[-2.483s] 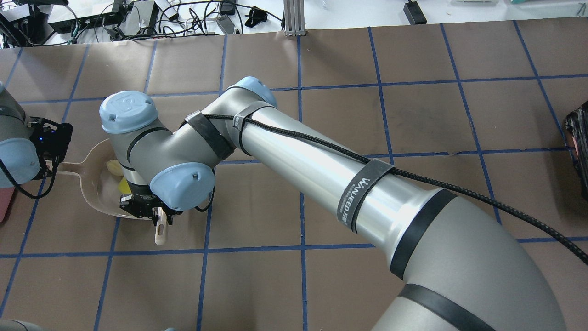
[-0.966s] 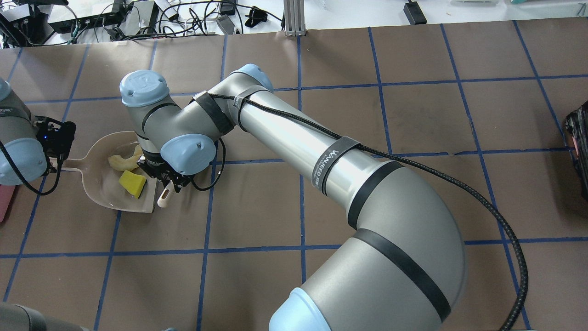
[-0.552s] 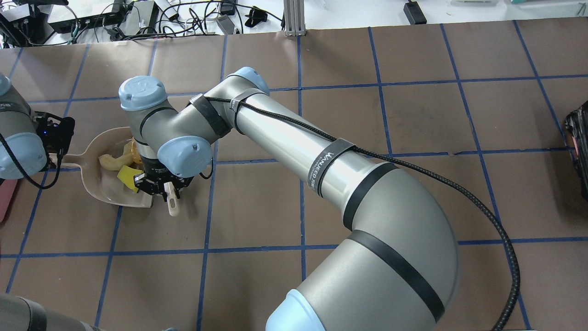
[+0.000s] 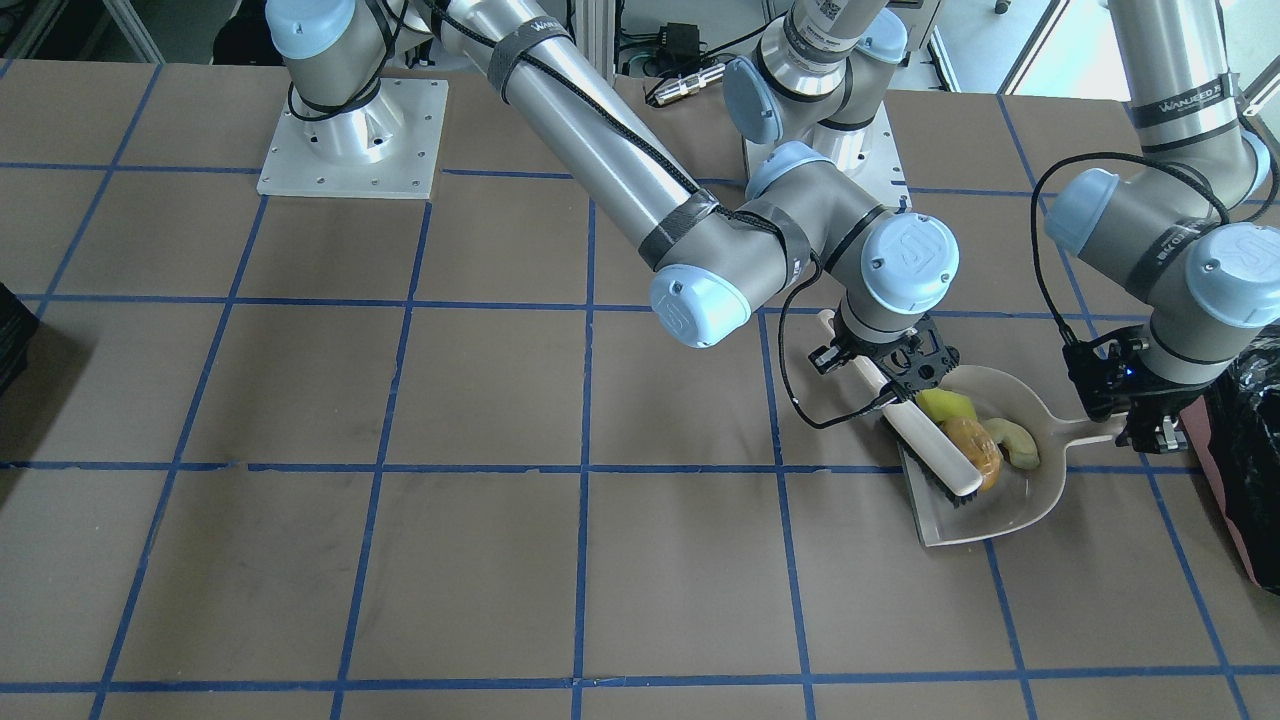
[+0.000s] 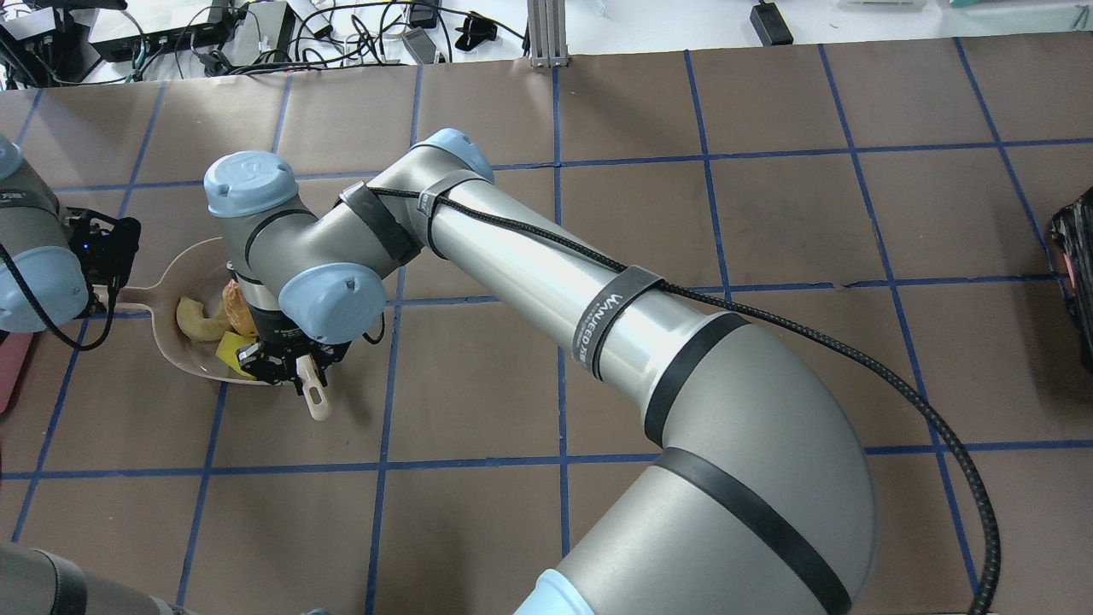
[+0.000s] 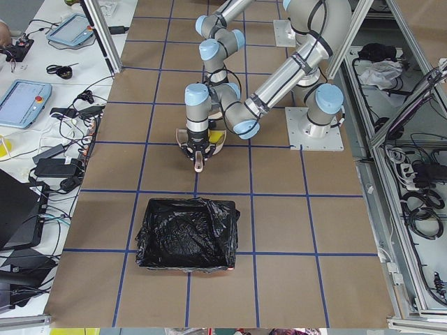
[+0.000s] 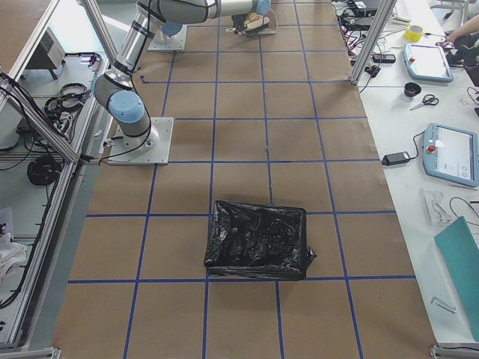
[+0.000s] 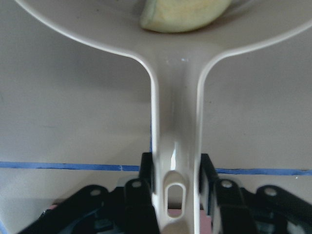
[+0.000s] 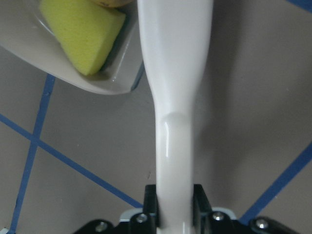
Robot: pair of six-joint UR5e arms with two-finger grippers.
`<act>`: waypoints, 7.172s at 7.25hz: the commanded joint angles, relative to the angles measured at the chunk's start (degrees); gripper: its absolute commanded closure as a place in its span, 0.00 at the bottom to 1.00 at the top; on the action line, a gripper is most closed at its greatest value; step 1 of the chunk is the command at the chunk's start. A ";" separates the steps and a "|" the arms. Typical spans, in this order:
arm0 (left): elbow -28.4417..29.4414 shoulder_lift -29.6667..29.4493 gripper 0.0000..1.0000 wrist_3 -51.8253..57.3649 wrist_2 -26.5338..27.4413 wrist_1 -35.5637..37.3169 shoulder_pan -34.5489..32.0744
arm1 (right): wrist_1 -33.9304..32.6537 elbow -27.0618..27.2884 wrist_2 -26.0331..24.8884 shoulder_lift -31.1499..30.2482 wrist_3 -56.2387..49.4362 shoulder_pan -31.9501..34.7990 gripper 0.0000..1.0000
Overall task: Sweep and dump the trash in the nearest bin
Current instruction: 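Sweep the remaining trash farther into the dustpan with the right gripper, then brush the trash deeper into the dustpan with the right gripper, then tip the dustpan over the bin with the left gripper while the right withdraws the brush, then lower the brush onto the table and open the right gripper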
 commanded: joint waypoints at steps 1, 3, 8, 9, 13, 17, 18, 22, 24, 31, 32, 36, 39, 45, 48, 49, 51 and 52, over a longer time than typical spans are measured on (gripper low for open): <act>0.00 0.02 1.00 0.08 0.03 0.07 0.00 | 0.71 6.95 -0.41 -5.31 13.01 -0.56 1.00; 0.00 0.11 1.00 0.09 0.03 0.07 0.00 | 0.96 14.60 -0.41 -11.20 20.60 -2.39 1.00; -0.09 0.02 1.00 0.09 -0.06 0.16 0.00 | -9.14 19.92 -3.66 -13.52 28.36 -4.00 1.00; -0.09 -0.06 1.00 0.09 -0.06 0.16 0.00 | -11.06 17.12 -3.57 -10.73 32.21 -2.42 1.00; -0.09 -0.24 1.00 -0.09 -0.06 0.16 0.00 | -13.89 -5.21 -1.04 7.04 48.17 5.24 1.00; 0.00 -0.33 1.00 -0.09 -0.06 0.16 0.00 | -11.17 -5.76 -0.49 7.05 9.46 4.89 1.00; 0.00 -0.33 1.00 -0.09 -0.06 0.16 0.00 | -10.99 -5.41 -0.67 6.45 9.14 4.80 1.00; 0.00 -0.33 1.00 -0.09 -0.06 0.16 0.00 | 1.80 -2.69 -3.48 -0.30 14.49 2.35 1.00; 0.00 -0.24 1.00 -0.09 -0.06 0.16 0.00 | 6.22 5.53 -3.83 -8.45 21.93 -0.28 1.00; 11.39 1.69 1.00 2.11 -9.45 -14.54 4.30 | -12.91 50.21 -12.36 -33.27 16.52 -8.73 1.00; 16.04 1.52 1.00 1.93 -10.77 -21.39 5.61 | -12.66 51.10 -12.45 -33.46 14.69 -9.78 1.00; 26.07 -0.93 1.00 4.02 -11.83 -25.42 11.33 | -11.78 54.97 -11.75 -35.21 14.32 -11.46 1.00; 42.13 -9.17 1.00 5.61 -13.93 -33.55 17.72 | -10.63 54.98 -11.66 -34.87 14.24 -11.63 0.99; 64.67 -25.53 1.00 13.61 -15.18 -32.98 25.56 | -7.15 46.41 -13.50 -35.74 14.59 -13.65 0.12; 66.10 -27.13 1.00 24.75 -14.92 -24.33 27.86 | 8.06 30.50 -13.85 -36.19 14.23 -14.00 0.04; 65.23 -26.96 1.00 25.39 -13.78 -18.18 27.86 | 9.22 27.15 -13.86 -36.27 14.32 -14.79 0.00; 61.20 -25.65 1.00 24.88 -9.05 -9.37 27.78 | 13.08 24.75 -13.94 -38.28 7.00 -21.43 0.00; 57.87 -24.51 1.00 22.96 -6.33 -4.46 27.60 | 15.62 24.92 -14.03 -40.82 0.85 -26.53 0.00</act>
